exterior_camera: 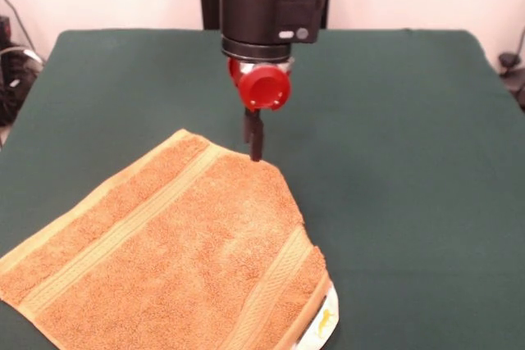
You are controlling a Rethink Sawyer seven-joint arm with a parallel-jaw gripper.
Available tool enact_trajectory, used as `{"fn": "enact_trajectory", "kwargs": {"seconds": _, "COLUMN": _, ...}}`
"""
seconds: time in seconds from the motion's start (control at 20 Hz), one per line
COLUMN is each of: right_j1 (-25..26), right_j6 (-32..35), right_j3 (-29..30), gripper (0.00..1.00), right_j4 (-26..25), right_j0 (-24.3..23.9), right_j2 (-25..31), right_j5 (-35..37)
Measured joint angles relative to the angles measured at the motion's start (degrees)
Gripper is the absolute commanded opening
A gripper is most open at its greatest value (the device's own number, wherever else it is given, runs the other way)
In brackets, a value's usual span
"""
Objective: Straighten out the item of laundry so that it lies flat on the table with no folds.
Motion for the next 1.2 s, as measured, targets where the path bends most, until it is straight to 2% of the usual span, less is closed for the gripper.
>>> {"fn": "enact_trajectory", "kwargs": {"seconds": 0.45, "right_j1": 0.28, "right_j6": 0.0, "right_j3": 2.76, "gripper": 1.0, "right_j4": -0.19, "right_j0": -3.59, "right_j2": 6.43, "right_j5": -0.15}}
{"fn": "enact_trajectory", "kwargs": {"seconds": 0.65, "right_j1": 1.32, "right_j6": 0.0, "right_j3": 3.02, "gripper": 1.0, "right_j4": -2.64, "right_j0": -6.55, "right_j2": 9.68, "right_j5": -2.85}}
{"fn": "enact_trajectory", "kwargs": {"seconds": 0.9, "right_j1": 3.21, "right_j6": 0.0, "right_j3": 3.02, "gripper": 1.0, "right_j4": -4.26, "right_j0": -7.89, "right_j2": 10.93, "right_j5": -7.91}}
{"fn": "enact_trajectory", "kwargs": {"seconds": 1.2, "right_j1": 4.88, "right_j6": 0.0, "right_j3": 3.04, "gripper": 1.0, "right_j4": -4.38, "right_j0": -6.86, "right_j2": 10.93, "right_j5": -12.27}}
